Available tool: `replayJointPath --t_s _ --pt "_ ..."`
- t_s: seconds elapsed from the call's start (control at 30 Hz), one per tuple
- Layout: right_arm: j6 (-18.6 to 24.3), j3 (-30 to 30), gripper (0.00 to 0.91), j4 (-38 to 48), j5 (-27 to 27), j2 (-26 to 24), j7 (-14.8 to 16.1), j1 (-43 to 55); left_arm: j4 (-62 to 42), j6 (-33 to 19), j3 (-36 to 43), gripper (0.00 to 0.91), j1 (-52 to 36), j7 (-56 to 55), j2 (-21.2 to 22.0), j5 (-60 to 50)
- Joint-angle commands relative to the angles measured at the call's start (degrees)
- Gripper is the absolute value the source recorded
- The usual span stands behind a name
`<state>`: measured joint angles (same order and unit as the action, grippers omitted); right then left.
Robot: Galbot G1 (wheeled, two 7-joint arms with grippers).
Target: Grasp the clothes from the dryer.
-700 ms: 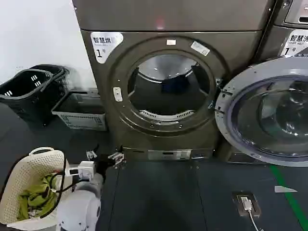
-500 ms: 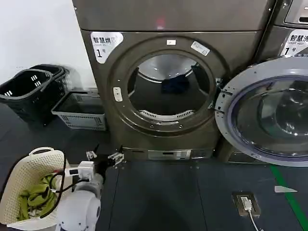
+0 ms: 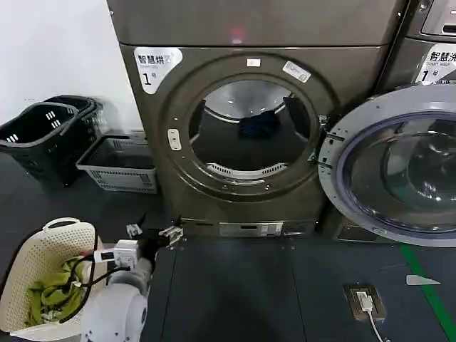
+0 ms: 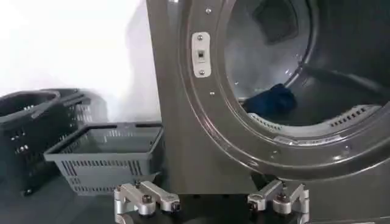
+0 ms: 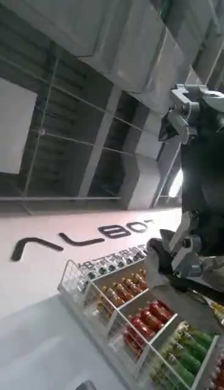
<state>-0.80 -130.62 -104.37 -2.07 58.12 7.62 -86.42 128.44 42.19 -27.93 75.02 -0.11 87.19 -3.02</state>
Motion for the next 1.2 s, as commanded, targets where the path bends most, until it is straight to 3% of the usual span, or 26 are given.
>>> replayJointPath --t_s 0.03,1.2 --pt "0.58 0.01 0.907 0.42 0.25 0.03 -0.08 0.08 0.05 2.81 -0.1 0.907 0.13 0.03 -0.01 0.0" --pt "0.12 0.24 0.907 -0.15 0.0 0.29 -0.17 0.43 0.69 2.81 -0.84 0.907 0.01 1.03 -0.16 0.31"
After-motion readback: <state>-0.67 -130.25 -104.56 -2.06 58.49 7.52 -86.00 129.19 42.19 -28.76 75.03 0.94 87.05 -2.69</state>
